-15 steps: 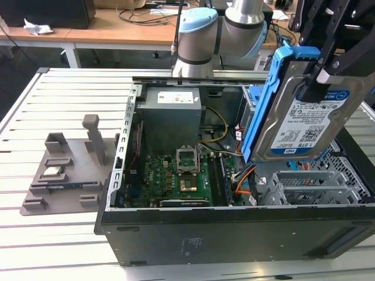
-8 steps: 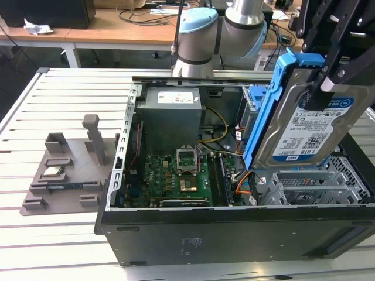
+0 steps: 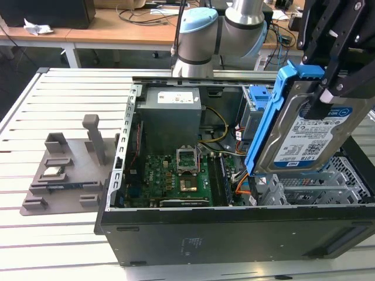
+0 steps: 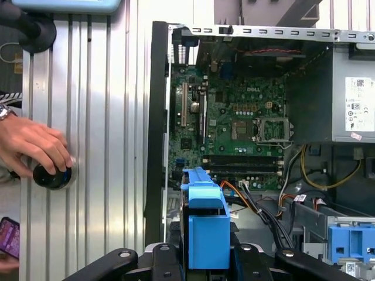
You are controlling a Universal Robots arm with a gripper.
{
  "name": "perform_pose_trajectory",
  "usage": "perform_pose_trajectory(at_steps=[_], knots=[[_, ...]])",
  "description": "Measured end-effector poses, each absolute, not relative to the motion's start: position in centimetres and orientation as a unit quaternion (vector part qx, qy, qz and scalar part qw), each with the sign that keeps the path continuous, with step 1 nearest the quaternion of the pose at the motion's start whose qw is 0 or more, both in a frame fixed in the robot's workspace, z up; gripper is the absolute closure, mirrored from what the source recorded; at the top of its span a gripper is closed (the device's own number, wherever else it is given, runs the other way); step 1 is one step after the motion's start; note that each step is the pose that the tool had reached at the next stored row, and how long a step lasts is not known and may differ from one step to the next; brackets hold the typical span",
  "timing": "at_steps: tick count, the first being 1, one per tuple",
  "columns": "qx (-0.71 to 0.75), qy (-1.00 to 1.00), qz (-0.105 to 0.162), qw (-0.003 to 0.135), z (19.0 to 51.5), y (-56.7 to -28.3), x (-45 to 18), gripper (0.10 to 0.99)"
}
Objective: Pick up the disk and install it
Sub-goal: 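Pick up the disk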
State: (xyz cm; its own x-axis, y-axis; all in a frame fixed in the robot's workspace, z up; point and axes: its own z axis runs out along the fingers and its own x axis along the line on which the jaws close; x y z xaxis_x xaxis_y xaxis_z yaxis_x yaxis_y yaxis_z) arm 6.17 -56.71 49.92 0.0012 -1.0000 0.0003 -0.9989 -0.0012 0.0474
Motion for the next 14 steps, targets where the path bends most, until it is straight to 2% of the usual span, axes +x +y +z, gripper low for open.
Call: perform_pose_trajectory(at_steps=[14], knots=[[0.707,-0.706,-0.016,0.018,49.7,-56.7,9.9,0.722]])
